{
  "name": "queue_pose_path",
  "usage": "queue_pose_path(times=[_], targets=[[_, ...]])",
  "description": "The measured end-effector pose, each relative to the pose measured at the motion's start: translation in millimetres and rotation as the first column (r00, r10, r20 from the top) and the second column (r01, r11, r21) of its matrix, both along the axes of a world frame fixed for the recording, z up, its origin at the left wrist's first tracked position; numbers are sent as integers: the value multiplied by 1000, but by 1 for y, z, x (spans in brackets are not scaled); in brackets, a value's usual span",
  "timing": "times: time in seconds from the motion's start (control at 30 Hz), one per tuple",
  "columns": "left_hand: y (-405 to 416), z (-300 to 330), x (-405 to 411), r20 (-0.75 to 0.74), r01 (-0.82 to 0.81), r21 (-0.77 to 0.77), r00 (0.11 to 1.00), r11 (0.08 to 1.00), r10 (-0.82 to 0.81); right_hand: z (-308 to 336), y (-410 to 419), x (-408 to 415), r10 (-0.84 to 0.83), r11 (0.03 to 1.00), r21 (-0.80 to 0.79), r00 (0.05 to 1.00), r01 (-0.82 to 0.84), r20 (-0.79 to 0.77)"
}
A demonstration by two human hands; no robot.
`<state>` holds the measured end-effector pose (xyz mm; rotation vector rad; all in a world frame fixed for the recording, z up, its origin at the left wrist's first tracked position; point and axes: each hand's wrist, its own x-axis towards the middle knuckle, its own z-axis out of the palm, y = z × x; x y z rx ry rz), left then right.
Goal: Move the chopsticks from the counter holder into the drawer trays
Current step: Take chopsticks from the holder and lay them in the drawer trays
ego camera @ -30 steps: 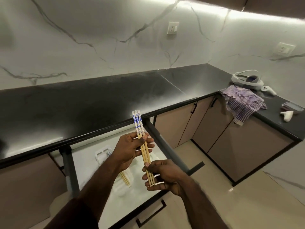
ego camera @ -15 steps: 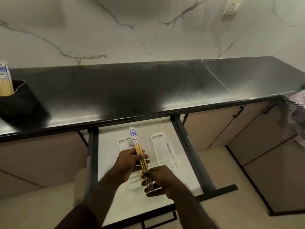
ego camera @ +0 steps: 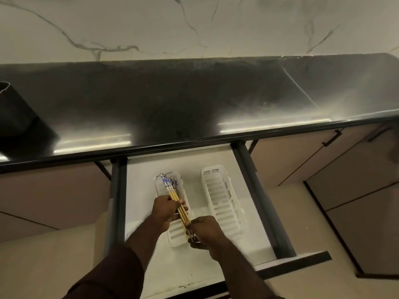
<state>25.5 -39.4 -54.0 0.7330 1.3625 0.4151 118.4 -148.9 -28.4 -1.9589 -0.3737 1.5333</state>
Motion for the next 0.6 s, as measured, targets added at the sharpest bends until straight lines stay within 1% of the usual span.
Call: queue_pose_path(times=[0.17,0.37,0.5,0.6], targets=[[21,-18,7,-52,-43,-43,998,998,41,-21,17,-1,-21,1000,-7,1000,21,12],[24,-40,13,-110,-51,-87,993,995,41,-38,25,-5,-1,1000,-29,1000,2,25],[25,-53,16,-170,-67,-76,984,995,53,-44,30,-7,59,998,-27,996,-58,60],[27,-59,21,-220,-56,-34,974,998,47,-45,34,-8,85,996,-31,992,-83,89]])
